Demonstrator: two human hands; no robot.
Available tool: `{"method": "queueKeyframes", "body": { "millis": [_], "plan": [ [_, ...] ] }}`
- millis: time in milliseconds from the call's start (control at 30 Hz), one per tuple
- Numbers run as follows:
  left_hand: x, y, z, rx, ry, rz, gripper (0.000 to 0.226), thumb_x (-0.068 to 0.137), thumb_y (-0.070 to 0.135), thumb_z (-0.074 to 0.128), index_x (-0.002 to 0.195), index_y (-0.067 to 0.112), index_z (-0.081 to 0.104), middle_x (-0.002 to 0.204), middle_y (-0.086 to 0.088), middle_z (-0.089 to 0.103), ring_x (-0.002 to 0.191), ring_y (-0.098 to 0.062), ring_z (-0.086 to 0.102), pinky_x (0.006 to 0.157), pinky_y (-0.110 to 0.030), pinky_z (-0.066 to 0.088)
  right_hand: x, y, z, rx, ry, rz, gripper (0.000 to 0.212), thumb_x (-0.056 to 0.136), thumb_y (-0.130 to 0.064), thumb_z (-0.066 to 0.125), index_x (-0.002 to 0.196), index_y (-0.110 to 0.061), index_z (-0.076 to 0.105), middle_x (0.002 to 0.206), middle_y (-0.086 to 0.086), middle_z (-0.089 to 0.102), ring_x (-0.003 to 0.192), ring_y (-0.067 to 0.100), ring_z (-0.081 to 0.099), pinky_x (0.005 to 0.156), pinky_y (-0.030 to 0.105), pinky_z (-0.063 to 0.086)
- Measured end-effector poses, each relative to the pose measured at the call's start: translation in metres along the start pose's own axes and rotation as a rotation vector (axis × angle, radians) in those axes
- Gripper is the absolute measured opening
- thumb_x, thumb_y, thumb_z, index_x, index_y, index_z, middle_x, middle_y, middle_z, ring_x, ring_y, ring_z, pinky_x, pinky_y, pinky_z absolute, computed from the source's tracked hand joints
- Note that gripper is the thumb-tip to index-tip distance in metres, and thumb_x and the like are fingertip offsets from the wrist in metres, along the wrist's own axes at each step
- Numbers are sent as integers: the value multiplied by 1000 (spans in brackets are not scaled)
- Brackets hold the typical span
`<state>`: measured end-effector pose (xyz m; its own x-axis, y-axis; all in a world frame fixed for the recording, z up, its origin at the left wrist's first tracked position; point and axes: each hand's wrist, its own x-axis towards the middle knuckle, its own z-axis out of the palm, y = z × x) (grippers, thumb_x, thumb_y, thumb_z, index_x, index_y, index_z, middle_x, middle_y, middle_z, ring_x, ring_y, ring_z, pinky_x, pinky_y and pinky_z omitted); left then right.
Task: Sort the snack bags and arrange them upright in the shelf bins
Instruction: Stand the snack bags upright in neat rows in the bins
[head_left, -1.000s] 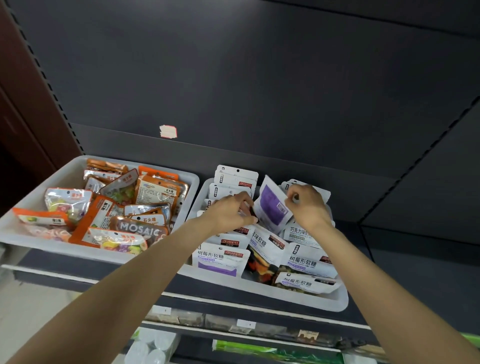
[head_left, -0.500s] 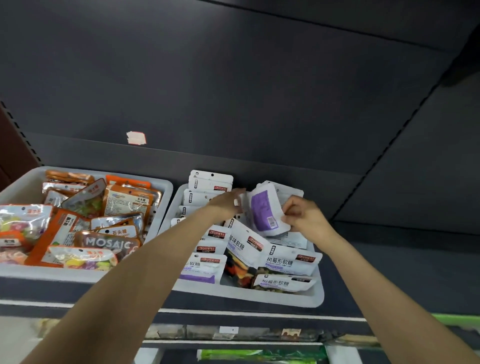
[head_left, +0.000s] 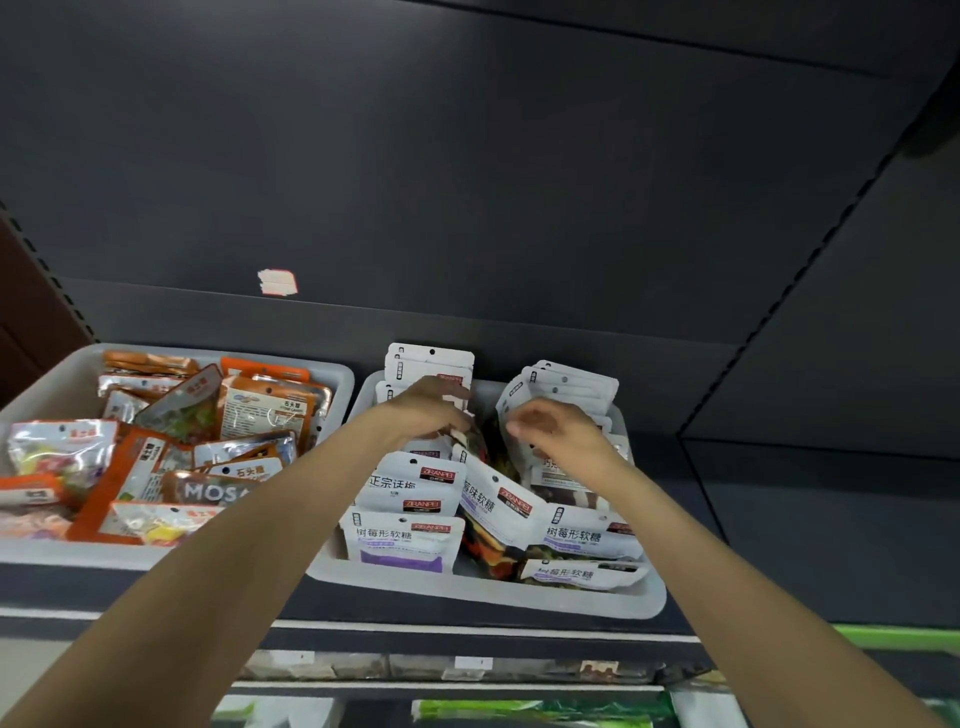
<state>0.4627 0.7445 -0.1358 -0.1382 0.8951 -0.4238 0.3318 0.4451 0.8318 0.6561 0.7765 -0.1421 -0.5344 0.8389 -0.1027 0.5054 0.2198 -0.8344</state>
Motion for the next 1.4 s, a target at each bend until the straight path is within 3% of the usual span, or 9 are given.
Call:
{"method": "queueKeyframes", "body": {
  "millis": [267,500,600,700,767,900,1033,1267,1400],
  "plan": [
    [-1,-11,-11,-171,211,195,52,79,-27,42,104,13,65,105,-10,70,95,-18,62,70,-20,48,23,-1,5,-198,50,129,49,95,-18,54,141,-19,39,142,7,46,121,21,51,97,37,46],
    [-6,-25,-18,-244,157,290,51,82,-25,44,96,17,69,88,-2,70,83,-12,62,73,-21,51,32,-9,4,-78,-7,143,81,92,-29,58,151,-26,2,155,-1,25,131,23,42,107,45,38],
    [-8,-27,-22,-286,125,312,51,83,-24,45,96,20,68,85,-1,70,86,-12,63,72,-19,51,32,-11,3,-19,11,158,70,91,-25,62,149,-22,23,143,2,41,127,23,43,106,40,37],
    [-5,-22,-19,-261,167,285,49,85,-20,46,95,23,68,88,0,70,97,-17,62,78,-21,50,32,-10,-1,-166,172,114,14,88,-24,64,94,-12,60,97,8,57,93,23,52,76,31,42],
    [-1,-18,-11,-189,219,264,38,87,-12,52,106,19,66,104,-5,69,106,-22,61,84,-26,51,29,-10,-10,-217,247,128,20,92,-22,58,76,-11,55,78,5,55,74,19,51,61,28,34],
    [6,-18,0,216,121,191,46,92,24,60,135,16,46,132,-5,56,117,-23,55,95,-27,44,18,-11,-31,-366,362,156,16,93,-21,56,102,-13,65,96,1,65,86,20,60,66,27,41],
    [0,-27,1,537,15,208,40,94,35,54,131,18,53,133,-4,54,119,-20,51,94,-23,37,9,-13,-34,-461,376,133,6,92,-20,56,91,-17,62,94,5,68,78,20,61,59,27,44],
    [-7,-25,6,304,15,313,42,89,24,65,129,21,53,131,0,56,115,-15,54,92,-21,41,18,-8,10,-591,80,131,32,87,-16,62,116,-18,51,106,10,62,96,27,59,83,38,52],
    [-15,-36,-3,456,28,331,55,87,28,67,137,19,44,139,-4,49,123,-19,49,98,-22,37,19,-8,13,-652,46,127,37,88,-16,61,123,-20,50,113,9,59,101,26,58,84,40,52]
  ]
}}
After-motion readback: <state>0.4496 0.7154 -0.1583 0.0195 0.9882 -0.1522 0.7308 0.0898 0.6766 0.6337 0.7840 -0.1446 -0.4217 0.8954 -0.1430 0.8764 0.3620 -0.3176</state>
